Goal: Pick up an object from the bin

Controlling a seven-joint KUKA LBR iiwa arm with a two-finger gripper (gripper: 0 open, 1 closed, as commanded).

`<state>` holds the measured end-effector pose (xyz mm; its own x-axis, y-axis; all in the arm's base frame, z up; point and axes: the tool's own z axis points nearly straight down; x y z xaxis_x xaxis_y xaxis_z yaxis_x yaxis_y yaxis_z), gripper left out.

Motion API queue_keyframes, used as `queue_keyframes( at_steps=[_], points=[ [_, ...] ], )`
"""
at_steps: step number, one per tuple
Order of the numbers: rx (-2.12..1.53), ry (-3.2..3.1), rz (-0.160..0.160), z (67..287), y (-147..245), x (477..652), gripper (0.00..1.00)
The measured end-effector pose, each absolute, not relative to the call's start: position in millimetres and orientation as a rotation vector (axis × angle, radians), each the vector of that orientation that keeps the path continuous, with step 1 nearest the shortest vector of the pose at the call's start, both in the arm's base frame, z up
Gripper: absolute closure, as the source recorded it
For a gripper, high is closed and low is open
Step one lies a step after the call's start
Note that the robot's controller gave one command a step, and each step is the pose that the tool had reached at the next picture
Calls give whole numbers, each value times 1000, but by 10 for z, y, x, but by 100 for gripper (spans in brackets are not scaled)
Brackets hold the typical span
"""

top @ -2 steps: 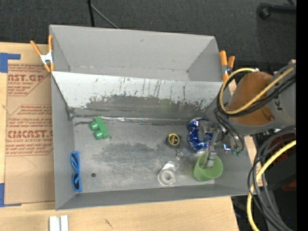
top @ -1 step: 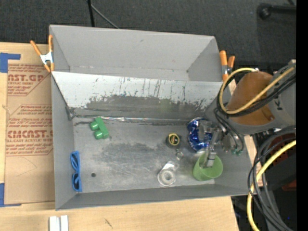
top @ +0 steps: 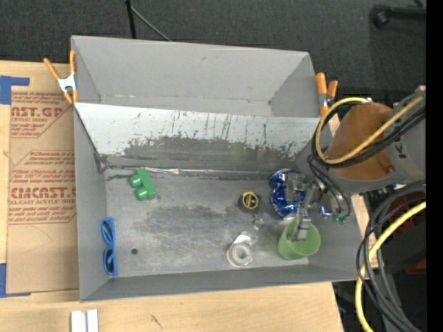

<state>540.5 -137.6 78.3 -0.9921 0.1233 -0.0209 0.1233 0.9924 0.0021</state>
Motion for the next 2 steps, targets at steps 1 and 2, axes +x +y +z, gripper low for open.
queue_keyframes(
  at_steps=[1,2],
  points=[
    [189,3104,1,830,-1374,5441,100],
    [186,3128,4,994,-1350,5471,100]
  ],
)
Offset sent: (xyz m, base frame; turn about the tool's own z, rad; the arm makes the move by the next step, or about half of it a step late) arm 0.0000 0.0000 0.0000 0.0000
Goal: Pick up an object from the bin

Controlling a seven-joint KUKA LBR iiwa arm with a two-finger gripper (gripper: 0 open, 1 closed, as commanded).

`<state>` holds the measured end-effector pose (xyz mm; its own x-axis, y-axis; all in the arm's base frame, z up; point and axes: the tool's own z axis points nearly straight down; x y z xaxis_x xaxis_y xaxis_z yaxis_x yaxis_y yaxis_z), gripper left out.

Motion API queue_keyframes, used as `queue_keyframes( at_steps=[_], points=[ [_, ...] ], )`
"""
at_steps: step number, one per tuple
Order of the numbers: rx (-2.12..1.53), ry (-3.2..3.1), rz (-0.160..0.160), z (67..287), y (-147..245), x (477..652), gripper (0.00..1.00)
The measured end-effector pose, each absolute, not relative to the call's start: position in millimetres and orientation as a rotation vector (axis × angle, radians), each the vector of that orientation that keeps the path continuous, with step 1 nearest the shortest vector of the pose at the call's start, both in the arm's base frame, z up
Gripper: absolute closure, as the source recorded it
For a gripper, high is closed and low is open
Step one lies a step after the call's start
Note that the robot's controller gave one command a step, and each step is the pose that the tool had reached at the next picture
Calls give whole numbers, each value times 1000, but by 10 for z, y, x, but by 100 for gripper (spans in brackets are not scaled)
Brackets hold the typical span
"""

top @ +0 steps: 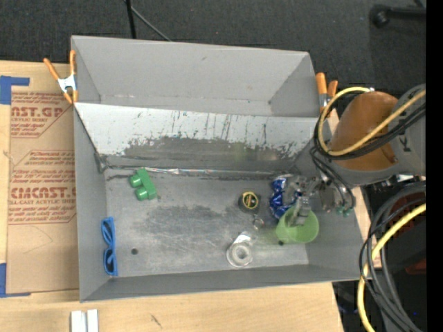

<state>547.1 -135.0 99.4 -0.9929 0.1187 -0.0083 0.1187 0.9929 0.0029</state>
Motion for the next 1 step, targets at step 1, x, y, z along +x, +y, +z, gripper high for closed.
queue_keyframes(
  at_steps=[1],
  points=[
    [184,3131,3,1137,-1331,5488,100]
  ],
)
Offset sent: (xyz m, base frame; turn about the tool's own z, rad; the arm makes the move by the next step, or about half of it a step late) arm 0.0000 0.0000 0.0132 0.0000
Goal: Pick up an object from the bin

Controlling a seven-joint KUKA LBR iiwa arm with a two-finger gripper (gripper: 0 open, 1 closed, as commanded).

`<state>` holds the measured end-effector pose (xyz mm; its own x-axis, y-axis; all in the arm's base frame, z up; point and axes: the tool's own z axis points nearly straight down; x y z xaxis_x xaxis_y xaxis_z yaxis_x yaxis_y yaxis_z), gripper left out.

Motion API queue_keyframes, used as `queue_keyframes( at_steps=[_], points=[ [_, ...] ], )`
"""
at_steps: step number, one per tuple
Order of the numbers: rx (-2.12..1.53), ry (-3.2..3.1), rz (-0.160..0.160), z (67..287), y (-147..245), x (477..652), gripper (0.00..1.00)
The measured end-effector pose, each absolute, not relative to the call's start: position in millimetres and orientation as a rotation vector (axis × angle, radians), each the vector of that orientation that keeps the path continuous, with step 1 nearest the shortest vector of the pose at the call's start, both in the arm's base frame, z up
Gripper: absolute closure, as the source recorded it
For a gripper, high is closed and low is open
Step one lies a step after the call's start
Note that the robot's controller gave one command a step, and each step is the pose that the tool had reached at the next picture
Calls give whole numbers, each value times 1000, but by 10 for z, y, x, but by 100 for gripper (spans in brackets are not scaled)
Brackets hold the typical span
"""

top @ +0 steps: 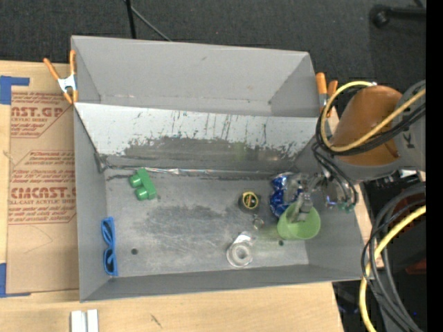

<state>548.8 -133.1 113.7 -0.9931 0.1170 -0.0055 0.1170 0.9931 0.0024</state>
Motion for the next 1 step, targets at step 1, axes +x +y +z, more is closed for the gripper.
queue_keyframes(
  at_steps=[1],
  points=[
    [183,3127,-1,1849,-1327,5510,100]
  ],
)
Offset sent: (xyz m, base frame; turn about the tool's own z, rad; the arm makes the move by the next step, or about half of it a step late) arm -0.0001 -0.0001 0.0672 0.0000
